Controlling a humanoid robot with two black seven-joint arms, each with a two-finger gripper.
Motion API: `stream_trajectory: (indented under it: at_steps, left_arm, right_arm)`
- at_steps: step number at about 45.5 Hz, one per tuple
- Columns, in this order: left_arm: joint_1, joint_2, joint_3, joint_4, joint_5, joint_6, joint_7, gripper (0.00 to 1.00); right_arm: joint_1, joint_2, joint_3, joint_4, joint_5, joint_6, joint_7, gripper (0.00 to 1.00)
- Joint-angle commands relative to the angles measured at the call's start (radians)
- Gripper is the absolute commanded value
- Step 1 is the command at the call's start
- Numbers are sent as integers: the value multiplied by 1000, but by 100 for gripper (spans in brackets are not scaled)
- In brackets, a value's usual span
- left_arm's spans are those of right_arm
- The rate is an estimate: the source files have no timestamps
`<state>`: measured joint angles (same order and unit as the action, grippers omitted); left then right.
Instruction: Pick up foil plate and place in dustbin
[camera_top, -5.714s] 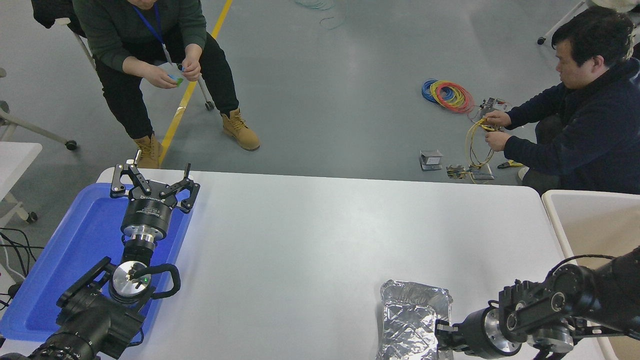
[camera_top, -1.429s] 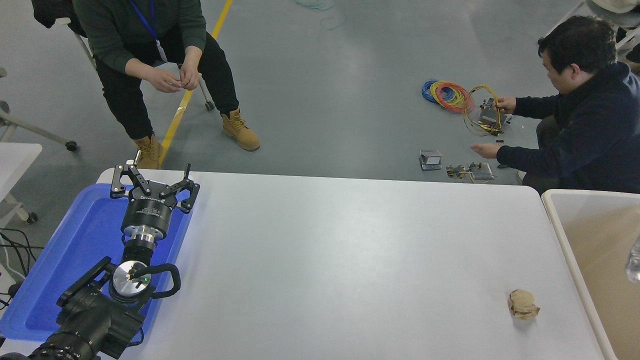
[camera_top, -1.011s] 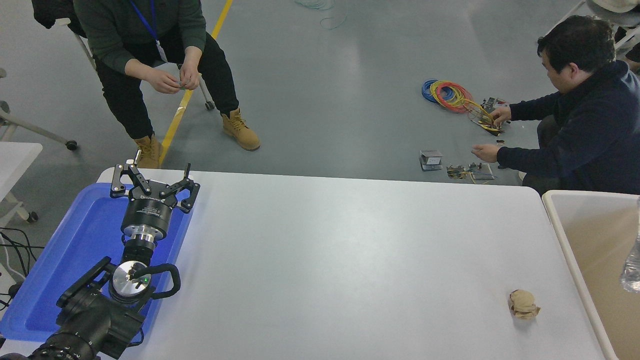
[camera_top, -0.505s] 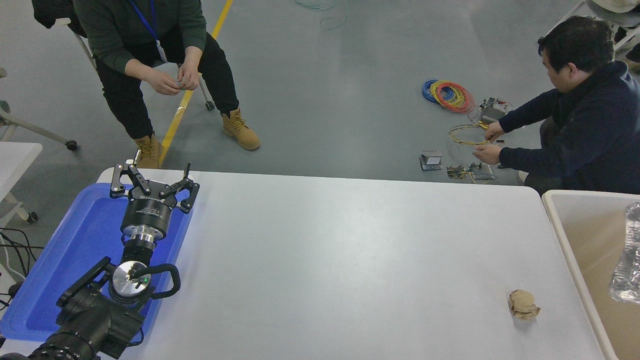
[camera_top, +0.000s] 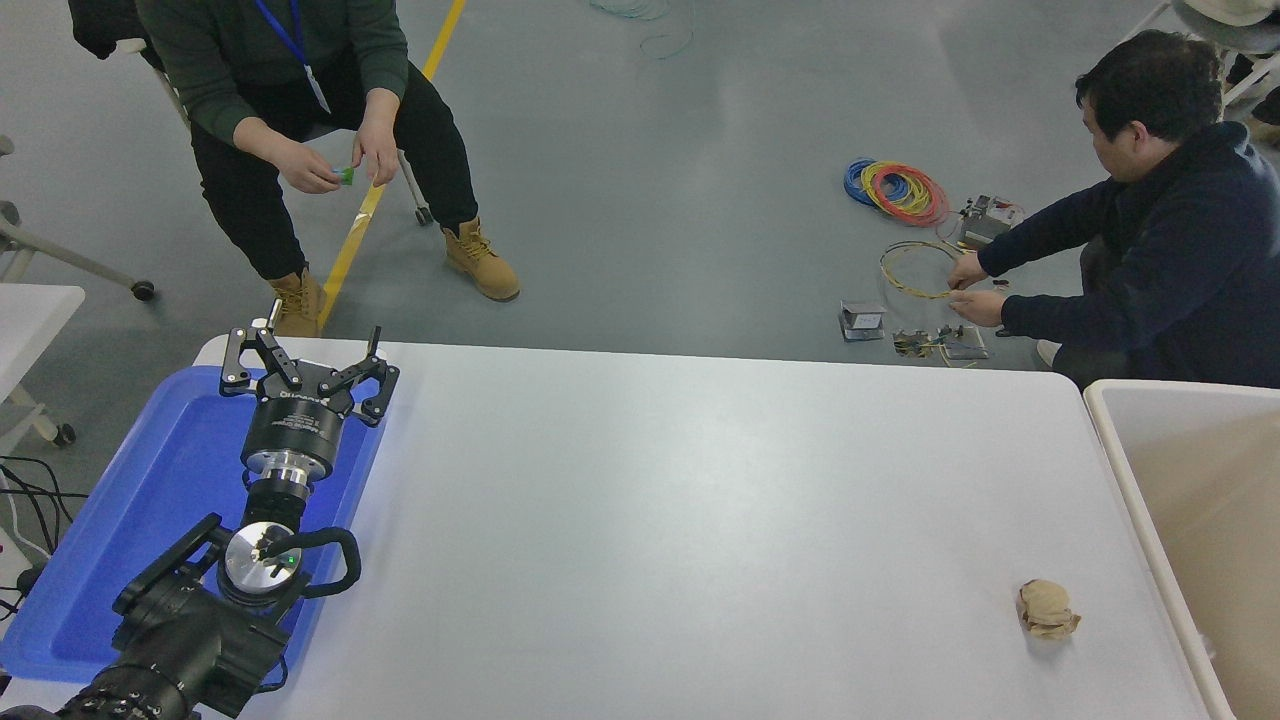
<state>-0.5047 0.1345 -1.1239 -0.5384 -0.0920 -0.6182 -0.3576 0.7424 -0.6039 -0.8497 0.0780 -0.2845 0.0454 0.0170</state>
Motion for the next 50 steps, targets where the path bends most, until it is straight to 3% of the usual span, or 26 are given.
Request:
stream_trajectory:
  at_steps: [1,10,27,50]
  left_arm:
    - [0,0,1,0,0,0,0,100]
    - [0,0,1,0,0,0,2,100]
    - [-2,1,1,0,0,0,0,100]
    - [0,1,1,0,0,0,0,100]
  right_arm:
    - [311,-97,-31,192,-18,11,1,100]
    - [734,-105,-261,449,-18,16,0,100]
    - [1069,116,-393,626,-2,126,-3,100]
    - [1380,182,-377,812,-16,533,-23,100]
